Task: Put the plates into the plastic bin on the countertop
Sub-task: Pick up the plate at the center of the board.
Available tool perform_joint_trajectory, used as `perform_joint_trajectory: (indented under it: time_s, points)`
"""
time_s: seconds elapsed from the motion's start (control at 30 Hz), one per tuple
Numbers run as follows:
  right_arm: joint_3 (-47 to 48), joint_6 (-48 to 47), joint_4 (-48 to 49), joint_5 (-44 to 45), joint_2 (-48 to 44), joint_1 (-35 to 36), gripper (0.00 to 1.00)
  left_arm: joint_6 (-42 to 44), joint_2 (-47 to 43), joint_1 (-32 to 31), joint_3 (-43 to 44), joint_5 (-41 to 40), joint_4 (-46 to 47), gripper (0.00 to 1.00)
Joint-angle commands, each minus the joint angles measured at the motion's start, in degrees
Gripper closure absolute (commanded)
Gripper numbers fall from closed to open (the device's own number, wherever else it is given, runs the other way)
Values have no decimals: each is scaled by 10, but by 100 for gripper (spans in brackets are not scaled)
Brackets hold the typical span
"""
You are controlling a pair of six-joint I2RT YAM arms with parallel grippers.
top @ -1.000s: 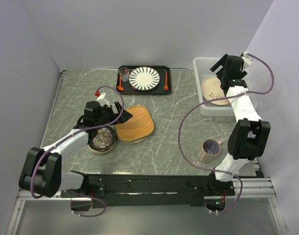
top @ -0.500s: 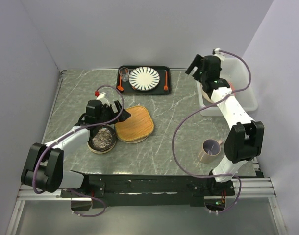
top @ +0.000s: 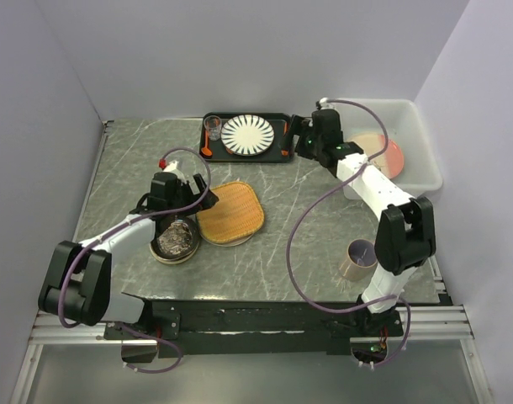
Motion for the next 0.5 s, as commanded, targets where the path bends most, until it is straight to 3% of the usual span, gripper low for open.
perform_joint_trajectory:
  time_s: [0.0, 0.47]
  points:
    - [-18, 3, 15, -57, 19, 23, 0, -5, 8, 1, 22, -34, -2, 1]
    - [-118, 45, 104, -175, 49, 39, 4, -7, 24, 6, 16, -49, 2, 1]
